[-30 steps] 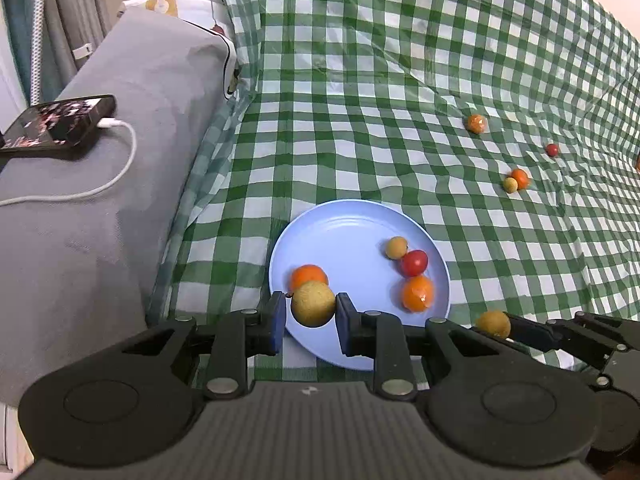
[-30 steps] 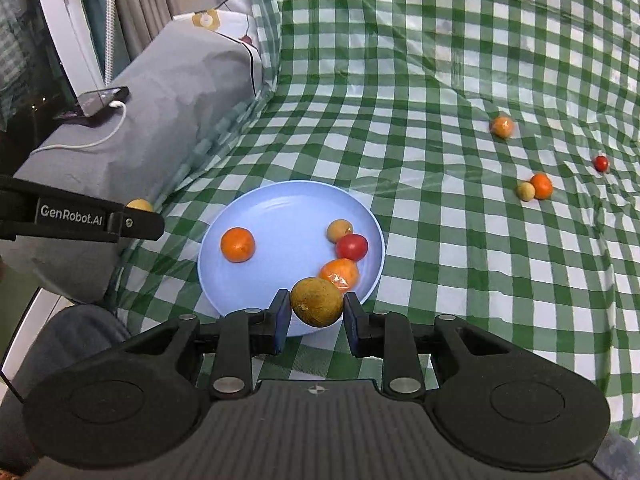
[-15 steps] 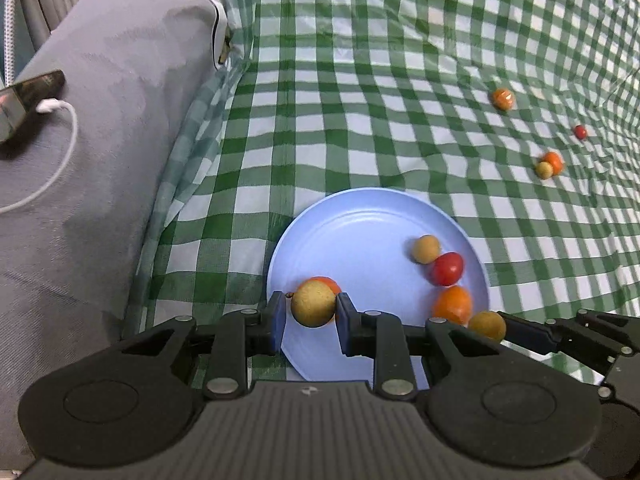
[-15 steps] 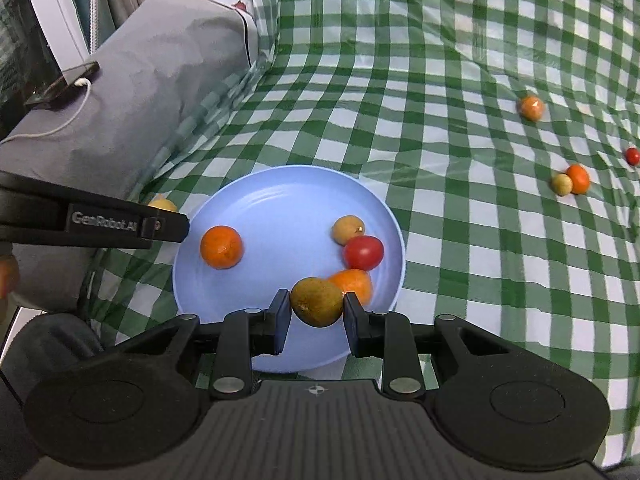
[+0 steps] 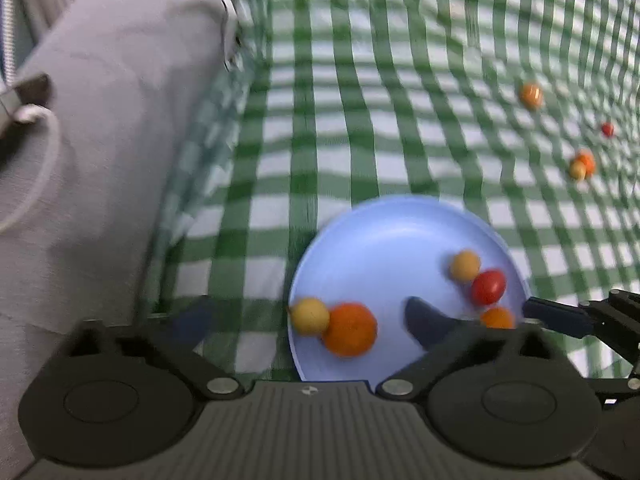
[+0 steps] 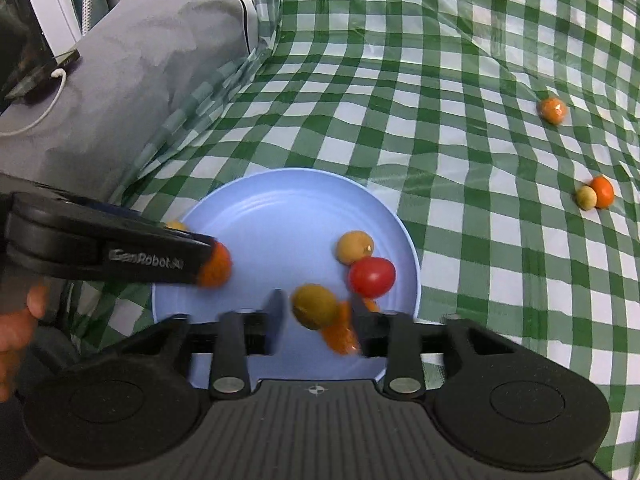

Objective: Organize fruits
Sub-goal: 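Lift both tools away from the plate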

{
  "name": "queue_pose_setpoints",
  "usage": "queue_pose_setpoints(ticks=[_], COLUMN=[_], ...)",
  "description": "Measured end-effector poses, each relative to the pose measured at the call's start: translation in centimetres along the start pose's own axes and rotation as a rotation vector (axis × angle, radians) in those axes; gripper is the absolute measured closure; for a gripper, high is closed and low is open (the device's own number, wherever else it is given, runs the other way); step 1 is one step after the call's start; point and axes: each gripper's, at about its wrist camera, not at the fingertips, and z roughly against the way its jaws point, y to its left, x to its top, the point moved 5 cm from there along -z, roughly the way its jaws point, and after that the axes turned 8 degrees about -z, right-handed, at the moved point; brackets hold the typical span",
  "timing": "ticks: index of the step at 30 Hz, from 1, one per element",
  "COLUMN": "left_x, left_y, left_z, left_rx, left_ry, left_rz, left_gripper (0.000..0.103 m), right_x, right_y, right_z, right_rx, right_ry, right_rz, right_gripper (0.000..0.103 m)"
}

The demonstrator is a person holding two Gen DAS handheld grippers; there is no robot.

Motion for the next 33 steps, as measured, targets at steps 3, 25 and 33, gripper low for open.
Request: queue_pose_setpoints(ticks=[3,25,33], left_x=[-0.7,-9.1,-9.9], left_y=[-0.1,-0.8,-1.6], left_z=[1.3,15.4,18.8], left_rx=[-0.018,0.024,0.047], left_ry=[0.013,-0.076,-0.132], left_rz=[-0.003,0.025,0.03], left_gripper=[0.001,0.0,0.0], right_x=[-0.1,-8.0,-9.4], right_y=[0.1,2.0,2.1], right_z=[1.3,16.3,19.5], right_rx=[-0.009,-0.02,-0.011], right_ry=[-0.018,-0.135,-0.199], right_rz=[0.016,-0.031,-0.013], right_gripper=[0.023,0.004,0.003])
